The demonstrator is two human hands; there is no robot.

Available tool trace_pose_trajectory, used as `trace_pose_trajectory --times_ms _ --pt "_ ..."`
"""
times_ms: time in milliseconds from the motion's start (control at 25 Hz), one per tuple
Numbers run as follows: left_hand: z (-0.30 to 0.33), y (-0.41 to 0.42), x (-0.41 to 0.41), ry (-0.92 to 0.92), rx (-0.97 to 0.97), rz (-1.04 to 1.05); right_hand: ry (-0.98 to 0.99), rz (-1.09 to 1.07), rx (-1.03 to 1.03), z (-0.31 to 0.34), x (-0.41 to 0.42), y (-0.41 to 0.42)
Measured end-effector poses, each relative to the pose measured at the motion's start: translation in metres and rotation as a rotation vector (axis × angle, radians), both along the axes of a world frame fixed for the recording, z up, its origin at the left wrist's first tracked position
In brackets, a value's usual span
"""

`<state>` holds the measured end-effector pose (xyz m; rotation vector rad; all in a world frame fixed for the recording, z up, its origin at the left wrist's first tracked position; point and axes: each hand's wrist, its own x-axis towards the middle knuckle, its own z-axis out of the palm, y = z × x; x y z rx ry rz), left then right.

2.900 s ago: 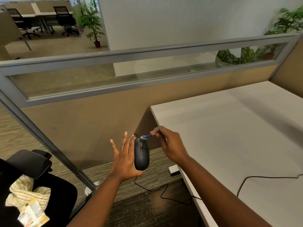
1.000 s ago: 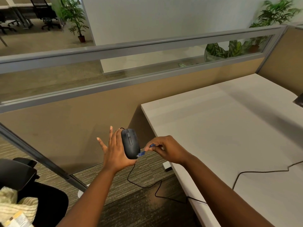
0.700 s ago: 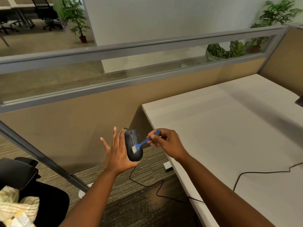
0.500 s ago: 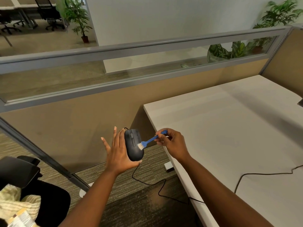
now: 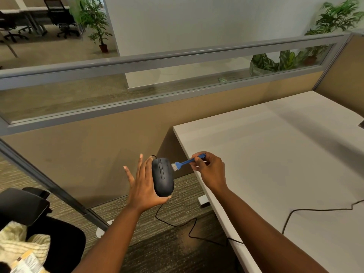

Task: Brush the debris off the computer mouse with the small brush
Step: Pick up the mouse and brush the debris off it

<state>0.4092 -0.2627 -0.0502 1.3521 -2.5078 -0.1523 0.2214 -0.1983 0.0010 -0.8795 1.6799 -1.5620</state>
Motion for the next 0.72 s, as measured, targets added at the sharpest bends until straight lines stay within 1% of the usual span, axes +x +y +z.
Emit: trace_pose_trajectory --times_ms 120,160,200,280,360,480,560,640,720 --pt "-0.001 0.001 -0.001 -0.034 -0.007 -0.034 -0.167 0.052 -0.066 0.005 0.002 -0.001" --pt "-0.002 0.001 -0.002 -0.038 -0.012 -0.043 -0.168 0.073 -0.065 0.005 0.003 0.000" --pt "-0.002 0.001 -0.002 -0.035 -0.015 -0.049 -0.138 0.072 -0.048 0.004 0.004 0.000" --pt "-0.001 0.002 -0.003 -0.030 -0.020 -0.053 -0.046 0.000 -0.017 0.003 0.003 0.002" --pt "0.000 0.002 -0.002 -0.039 -0.030 -0.060 0.006 -0.049 -0.039 0.006 0.002 0.001" --pt "0.002 0.003 -0.002 -0.048 -0.049 -0.088 -0.078 0.041 -0.117 0.012 0.007 -0.001" --pt "0.003 0.005 -0.002 -0.054 -0.062 -0.104 -0.073 0.107 -0.114 0.013 0.012 -0.003" --pt "0.004 0.006 -0.002 -0.059 -0.074 -0.118 0.017 0.102 -0.084 0.012 0.015 -0.004" --pt "0.003 0.007 -0.001 -0.063 -0.078 -0.125 0.134 0.033 -0.084 0.012 0.015 -0.004"
